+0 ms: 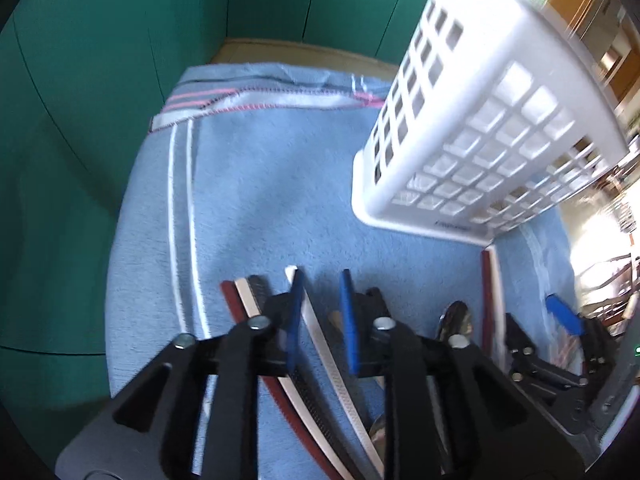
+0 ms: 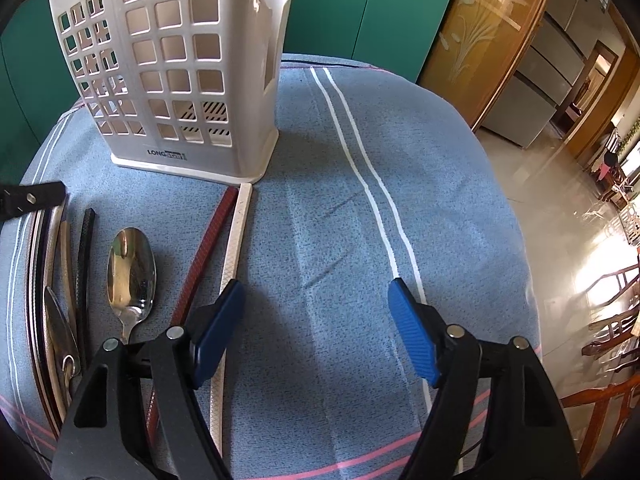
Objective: Organize utensils
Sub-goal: 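Close the left tool on a white chopstick while the right tool grasps another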
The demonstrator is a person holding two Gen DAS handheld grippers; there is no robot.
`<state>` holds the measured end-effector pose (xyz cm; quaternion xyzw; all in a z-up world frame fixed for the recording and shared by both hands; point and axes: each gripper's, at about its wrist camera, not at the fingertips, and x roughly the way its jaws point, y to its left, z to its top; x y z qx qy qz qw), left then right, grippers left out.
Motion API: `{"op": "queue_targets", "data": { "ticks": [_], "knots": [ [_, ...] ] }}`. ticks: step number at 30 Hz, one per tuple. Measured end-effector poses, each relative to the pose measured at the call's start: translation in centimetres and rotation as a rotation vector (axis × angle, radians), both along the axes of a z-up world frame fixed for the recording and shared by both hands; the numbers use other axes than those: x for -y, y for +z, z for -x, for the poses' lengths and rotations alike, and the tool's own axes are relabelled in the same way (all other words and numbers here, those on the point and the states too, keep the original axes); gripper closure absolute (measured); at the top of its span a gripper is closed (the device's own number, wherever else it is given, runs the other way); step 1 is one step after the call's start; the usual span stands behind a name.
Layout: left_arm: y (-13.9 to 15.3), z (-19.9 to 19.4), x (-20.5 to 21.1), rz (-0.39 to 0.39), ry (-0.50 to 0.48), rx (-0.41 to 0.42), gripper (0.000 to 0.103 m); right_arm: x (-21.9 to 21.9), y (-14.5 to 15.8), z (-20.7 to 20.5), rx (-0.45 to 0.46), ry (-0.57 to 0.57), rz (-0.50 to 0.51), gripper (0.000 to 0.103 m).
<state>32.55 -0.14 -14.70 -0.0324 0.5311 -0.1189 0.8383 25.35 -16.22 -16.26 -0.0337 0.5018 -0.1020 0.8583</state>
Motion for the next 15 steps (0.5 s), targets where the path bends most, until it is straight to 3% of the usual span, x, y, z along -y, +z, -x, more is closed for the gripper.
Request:
{"op": "queue_targets", "data": {
  "ticks": [2, 5, 9, 15],
  "knots": [
    [-0.1, -0.1, 0.4, -0.055, 0.021, 0.007, 0.069, -0.1, 0.1, -0.5, -0.016, 0.015, -0.005, 0.029],
    [0.2, -0.2, -0.1, -0.031, 0.035, -0.006, 0.065, -0.4, 0.4, -1.2, -0.023, 0.032, -0.003, 0.029],
    [0.4, -0.7, -0.7, -0.038, 0.044, -0.018, 0.065, -0.9, 0.4, -2.4, -0.048, 0.051, -0.015, 0.029],
    [-0.4, -1.1, 1.7, -0.111, 0.016, -0.019, 0.070, -0.8, 1.6, -4.6, -0.081, 0.068, -0.098, 0.030]
  ]
}}
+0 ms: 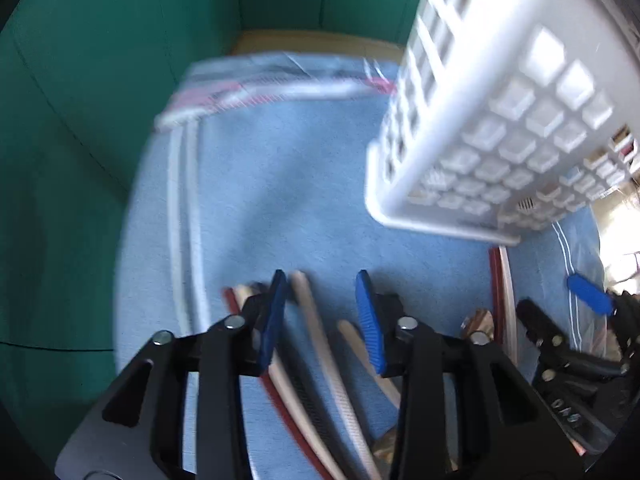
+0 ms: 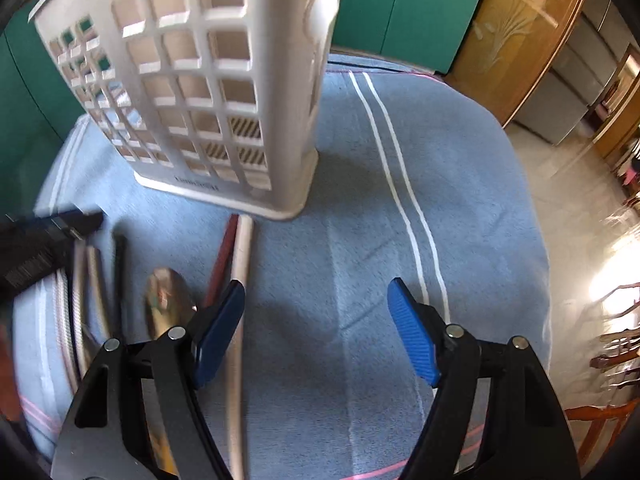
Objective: Organize utensils
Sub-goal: 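Close the left tool on a white chopstick while the right tool grasps another, then lift both white chopsticks into the white holder while both tools open to release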
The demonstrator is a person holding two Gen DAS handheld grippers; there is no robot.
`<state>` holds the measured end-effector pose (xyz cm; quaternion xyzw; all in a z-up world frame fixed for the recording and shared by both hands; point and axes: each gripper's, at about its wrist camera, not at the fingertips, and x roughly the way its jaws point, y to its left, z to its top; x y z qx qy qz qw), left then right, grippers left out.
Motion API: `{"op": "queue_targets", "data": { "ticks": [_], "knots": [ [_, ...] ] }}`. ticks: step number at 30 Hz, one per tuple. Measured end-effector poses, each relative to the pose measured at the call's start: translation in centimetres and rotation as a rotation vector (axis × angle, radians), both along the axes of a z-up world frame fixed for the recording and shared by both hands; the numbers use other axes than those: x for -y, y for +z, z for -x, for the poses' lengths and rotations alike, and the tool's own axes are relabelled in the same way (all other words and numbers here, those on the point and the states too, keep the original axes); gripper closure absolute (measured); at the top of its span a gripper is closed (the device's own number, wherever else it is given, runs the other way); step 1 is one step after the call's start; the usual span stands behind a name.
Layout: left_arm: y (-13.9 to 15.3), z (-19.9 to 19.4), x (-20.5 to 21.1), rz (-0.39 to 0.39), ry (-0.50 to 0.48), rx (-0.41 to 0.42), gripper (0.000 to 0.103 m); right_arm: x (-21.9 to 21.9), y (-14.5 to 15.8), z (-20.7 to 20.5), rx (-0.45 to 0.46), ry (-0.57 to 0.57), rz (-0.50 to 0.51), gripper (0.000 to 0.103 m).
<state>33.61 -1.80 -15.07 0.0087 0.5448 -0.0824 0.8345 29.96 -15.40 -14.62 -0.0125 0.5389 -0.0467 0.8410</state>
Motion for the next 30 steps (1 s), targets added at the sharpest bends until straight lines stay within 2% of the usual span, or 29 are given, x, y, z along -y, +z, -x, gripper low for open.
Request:
{"op": "queue_targets", "data": {
  "ticks": [4, 6, 8, 9, 12, 14, 15, 16, 17, 21, 27, 30],
  "knots": [
    [0.2, -0.1, 0.2, -0.012, 0.012, 0.004, 0.077, -0.5, 0.5, -0.7, -0.003, 0.027, -0.024, 0.030],
    [0.2, -0.3, 0.0, -0.008, 0.018, 0.004, 0.080, -1.3, -0.3, -1.4, -0.027, 0.041, 0.033, 0.039],
    [0.2, -0.4, -0.2, 0.002, 0.020, 0.002, 0.081, -1.7, -0.6, -1.4, -0.030, 0.066, 0.021, 0.043],
    [0.2, -0.4, -0.3, 0.007, 0.021, 0.001, 0.081, -1.9, -0.8, -1.3, -0.044, 0.076, 0.020, 0.057],
    [0.1, -0.9, -0.6, 0.021, 0.022, -0.001, 0.080, -2.2, -0.9, -1.6, -0.047, 0.075, 0.016, 0.058],
    [-0.1, -1.0, -0.6, 0.019, 0.019, 0.001, 0.080, -2.0, -0.9, -1.9, -0.055, 0.074, -0.020, 0.063],
    [-0.1, -0.9, -0.6, 0.017, 0.018, 0.004, 0.080, -1.7, -0.8, -2.3, -0.059, 0.075, -0.043, 0.072],
    [0.0, -0.9, -0.5, 0.013, 0.016, 0.007, 0.082, -1.5, -0.7, -2.4, -0.058, 0.073, -0.051, 0.090],
    [-0.2, -0.9, -0.6, 0.011, 0.019, 0.010, 0.094, -1.3, -0.6, -2.6, -0.061, 0.073, -0.057, 0.094],
    [-0.2, -1.2, -1.5, 0.077, 0.030, 0.001, 0.094, -0.3, -0.4, -1.7, -0.052, 0.053, -0.096, 0.096],
    [1.1, -0.6, -1.8, 0.098, 0.029, 0.039, 0.094, 1.6, 0.2, -0.5, -0.033, 0.046, -0.123, 0.096],
    [2.8, 0.2, -1.8, 0.119, 0.028, 0.076, 0.095, 2.8, 1.4, 0.4, 0.000, 0.036, -0.165, 0.096]
  ]
}}
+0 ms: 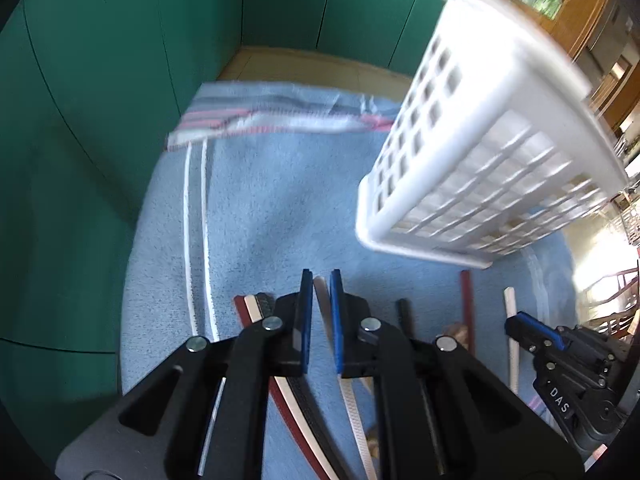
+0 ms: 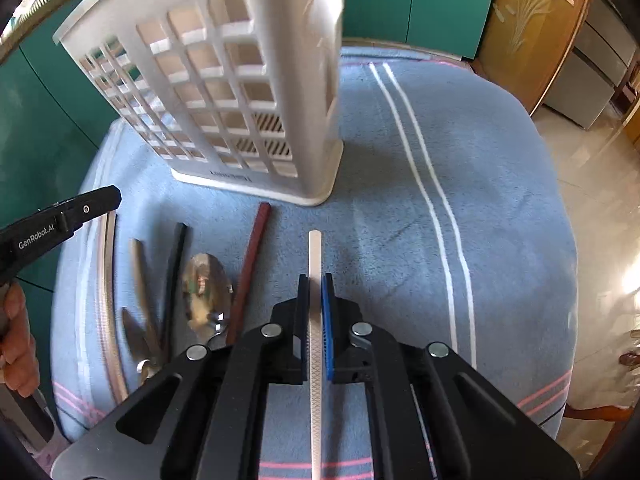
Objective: Organize utensils
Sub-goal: 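Lift both white chopsticks into the white holder while both tools open to release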
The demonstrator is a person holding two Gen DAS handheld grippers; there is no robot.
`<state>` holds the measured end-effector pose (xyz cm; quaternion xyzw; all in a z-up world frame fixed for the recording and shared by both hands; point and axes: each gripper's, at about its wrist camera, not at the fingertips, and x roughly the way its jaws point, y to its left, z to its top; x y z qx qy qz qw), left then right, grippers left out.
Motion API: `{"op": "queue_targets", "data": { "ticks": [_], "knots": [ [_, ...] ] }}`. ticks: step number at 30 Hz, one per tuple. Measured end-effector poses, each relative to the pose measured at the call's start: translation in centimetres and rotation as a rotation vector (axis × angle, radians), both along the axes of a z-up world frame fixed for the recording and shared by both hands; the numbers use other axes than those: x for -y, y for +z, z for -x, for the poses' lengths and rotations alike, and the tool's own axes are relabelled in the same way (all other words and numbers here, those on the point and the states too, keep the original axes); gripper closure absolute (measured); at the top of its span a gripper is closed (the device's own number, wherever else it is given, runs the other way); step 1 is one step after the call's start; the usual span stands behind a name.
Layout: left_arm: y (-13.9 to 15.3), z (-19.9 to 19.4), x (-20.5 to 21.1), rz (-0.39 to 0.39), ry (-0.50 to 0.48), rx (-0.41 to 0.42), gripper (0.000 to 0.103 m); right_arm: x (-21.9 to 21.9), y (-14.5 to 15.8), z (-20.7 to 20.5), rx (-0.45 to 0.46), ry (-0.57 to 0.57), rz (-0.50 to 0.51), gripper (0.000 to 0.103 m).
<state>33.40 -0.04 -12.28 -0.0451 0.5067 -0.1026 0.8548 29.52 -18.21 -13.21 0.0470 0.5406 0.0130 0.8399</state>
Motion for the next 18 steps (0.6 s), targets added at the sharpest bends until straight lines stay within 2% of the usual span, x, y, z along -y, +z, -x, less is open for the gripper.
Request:
{"op": "queue_targets", "data": {
  "ticks": [4, 11, 14, 18],
  "knots": [
    [4.8, 2.8, -0.2, 0.031, -0.013, 0.124, 0.095, 1.2, 3.4, 2.3, 0.079, 0.010, -0.039, 0.096],
    [14.3, 9.8, -1.7, 0.090, -0.019, 0.397, 0.097, 1.5, 12.2, 9.4, 0.292, 0.056, -0.104, 0.096],
    [17.6, 12.5, -2.1, 0.109, -0.019, 0.498, 0.097, 1.5, 15.5, 10.9, 0.380, 0.066, -0.134, 0.096],
    [22.7, 13.9, -1.7, 0.107, -0.026, 0.634, 0.097, 1.4, 20.4, 11.6, 0.513, 0.079, -0.153, 0.096]
  ]
}}
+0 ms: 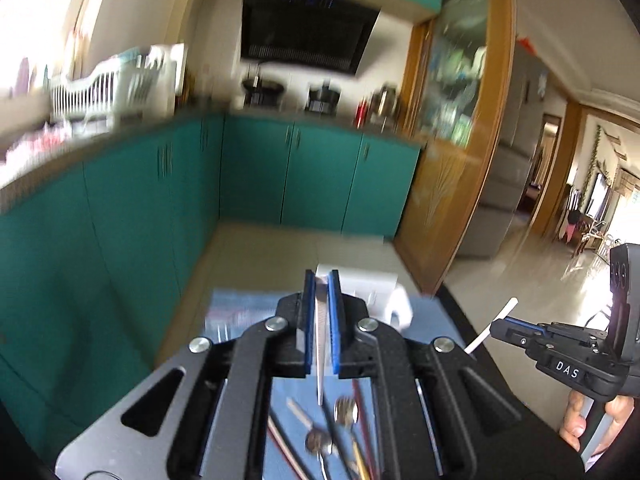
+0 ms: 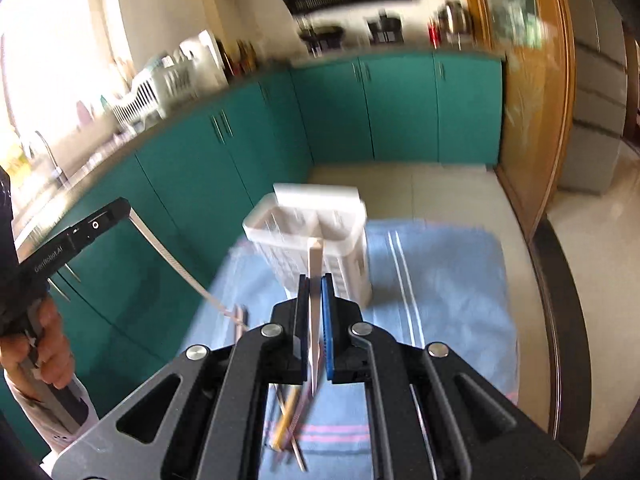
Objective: Organize utensils
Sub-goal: 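Lift both white chopsticks into the white holder while both tools open to release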
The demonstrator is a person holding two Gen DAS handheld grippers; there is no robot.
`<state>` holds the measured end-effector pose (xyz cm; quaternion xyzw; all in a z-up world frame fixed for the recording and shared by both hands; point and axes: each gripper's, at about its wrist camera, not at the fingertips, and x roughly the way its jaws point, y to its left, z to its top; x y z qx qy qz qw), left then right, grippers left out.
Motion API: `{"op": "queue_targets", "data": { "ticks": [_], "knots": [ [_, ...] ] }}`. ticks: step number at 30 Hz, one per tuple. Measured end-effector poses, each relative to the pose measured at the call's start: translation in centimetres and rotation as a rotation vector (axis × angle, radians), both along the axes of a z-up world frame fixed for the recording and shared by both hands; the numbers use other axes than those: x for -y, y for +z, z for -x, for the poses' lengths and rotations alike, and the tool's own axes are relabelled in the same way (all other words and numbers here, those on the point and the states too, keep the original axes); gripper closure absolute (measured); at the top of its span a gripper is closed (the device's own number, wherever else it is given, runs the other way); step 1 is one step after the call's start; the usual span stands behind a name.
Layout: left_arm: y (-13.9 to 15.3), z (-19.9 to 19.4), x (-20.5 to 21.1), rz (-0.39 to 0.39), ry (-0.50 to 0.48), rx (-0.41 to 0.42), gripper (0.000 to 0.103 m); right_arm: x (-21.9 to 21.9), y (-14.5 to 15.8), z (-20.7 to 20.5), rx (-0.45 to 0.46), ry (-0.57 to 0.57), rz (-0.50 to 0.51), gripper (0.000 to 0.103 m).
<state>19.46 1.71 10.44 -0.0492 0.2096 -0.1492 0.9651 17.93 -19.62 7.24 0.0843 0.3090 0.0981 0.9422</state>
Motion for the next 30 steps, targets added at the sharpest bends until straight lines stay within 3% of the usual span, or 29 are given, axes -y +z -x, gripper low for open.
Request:
{"op": "queue_targets", "data": {
  "ticks": [5, 8, 12, 17, 19, 25, 30],
  "knots": [
    [5.1, -1.1, 1.0, -0.010, 0.026, 0.065, 0.097, 0.6, 5.8, 0.1, 0.136, -0.008, -0.042, 0.096],
    [7.7, -2.9, 0.9, 0.033, 0.074, 0.108, 0.097, 0.8, 8.3, -0.8, 0.241, -0.080, 0.005, 0.096],
    [8.3, -6.4, 0.7, 0.135, 0.105, 0.111, 0.097, 0.8, 9.2, -3.5, 0.264, -0.122, 0.023, 0.096],
    [6.4, -9.5, 0.4, 0.167, 0.186, 0.097, 0.097, 1.2, 7.9, -6.2, 0.292, -0.158, 0.009, 0.096],
    [4.6, -10.5, 0.6, 0.176, 0.176, 0.075, 0.097, 1.3, 6.5, -7.1, 0.319, -0.169, 0.007, 0.096],
    [-1.9, -11.9, 0.7, 0.170, 0.162, -0.055, 0.097, 1.1, 0.4, -9.0, 0.190, -0.139, 0.035, 0.096],
    [-4.2, -10.3, 0.1, 0.142, 0.152, -0.073, 0.096, 2.0, -2.7, -8.9, 0.112, -0.140, 0.015, 0.096]
  ]
}}
